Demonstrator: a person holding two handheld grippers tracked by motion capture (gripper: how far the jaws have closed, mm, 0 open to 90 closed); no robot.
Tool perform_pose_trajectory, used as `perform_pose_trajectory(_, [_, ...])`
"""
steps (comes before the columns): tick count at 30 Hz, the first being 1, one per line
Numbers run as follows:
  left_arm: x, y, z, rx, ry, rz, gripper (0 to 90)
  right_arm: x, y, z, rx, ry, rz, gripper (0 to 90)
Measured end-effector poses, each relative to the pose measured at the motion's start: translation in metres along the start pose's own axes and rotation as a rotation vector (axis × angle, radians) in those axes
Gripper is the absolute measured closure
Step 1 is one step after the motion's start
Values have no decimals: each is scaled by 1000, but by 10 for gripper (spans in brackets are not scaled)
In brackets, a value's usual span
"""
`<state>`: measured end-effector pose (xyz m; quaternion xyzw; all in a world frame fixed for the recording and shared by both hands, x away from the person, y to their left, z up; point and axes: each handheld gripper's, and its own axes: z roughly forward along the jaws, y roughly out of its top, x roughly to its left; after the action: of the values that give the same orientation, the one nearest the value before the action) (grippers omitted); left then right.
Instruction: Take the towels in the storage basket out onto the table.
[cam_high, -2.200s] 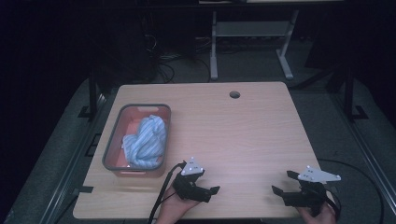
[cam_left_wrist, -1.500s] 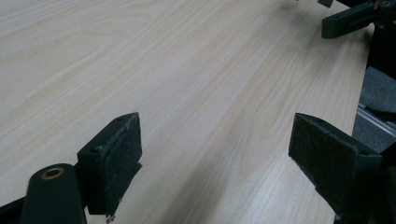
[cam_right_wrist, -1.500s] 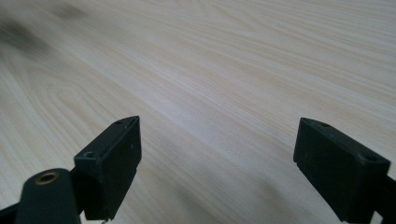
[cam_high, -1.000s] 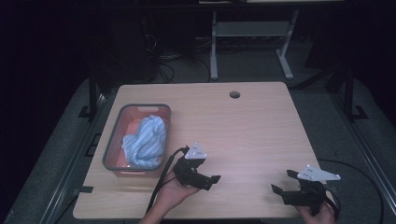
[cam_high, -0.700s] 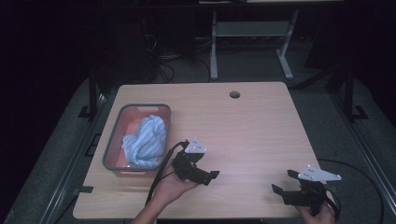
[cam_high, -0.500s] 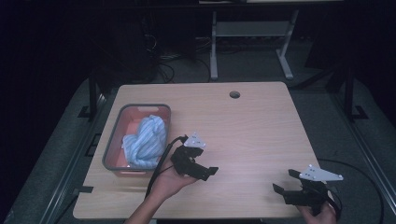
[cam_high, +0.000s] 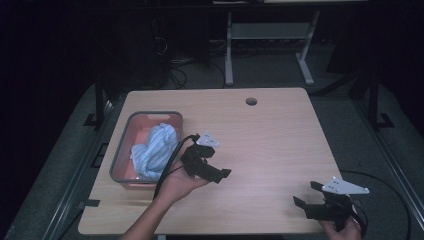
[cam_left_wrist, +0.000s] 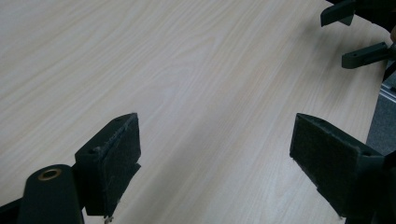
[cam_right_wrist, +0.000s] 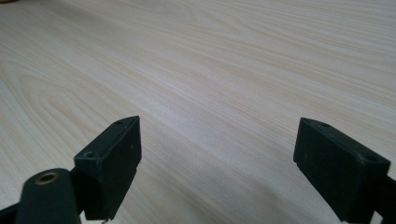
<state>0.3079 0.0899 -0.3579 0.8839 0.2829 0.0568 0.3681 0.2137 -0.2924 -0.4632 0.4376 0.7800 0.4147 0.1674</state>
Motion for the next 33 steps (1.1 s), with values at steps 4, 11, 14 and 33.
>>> perform_pose_trajectory(4, [3, 7, -5, 10, 3, 2, 165, -1, -1, 1, 4, 1, 1, 146])
perform_pose_trajectory(11, [11, 15, -13, 23, 27, 3, 165, -1, 0, 0, 0, -1, -3, 146])
perform_pose_trajectory(14, [15, 17, -17, 28, 32, -6, 165, -1, 0, 0, 3, 2, -3, 146])
perform_pose_trajectory(33, [39, 12, -37, 54, 65, -51, 166, 1, 0, 2, 10, 7, -12, 146])
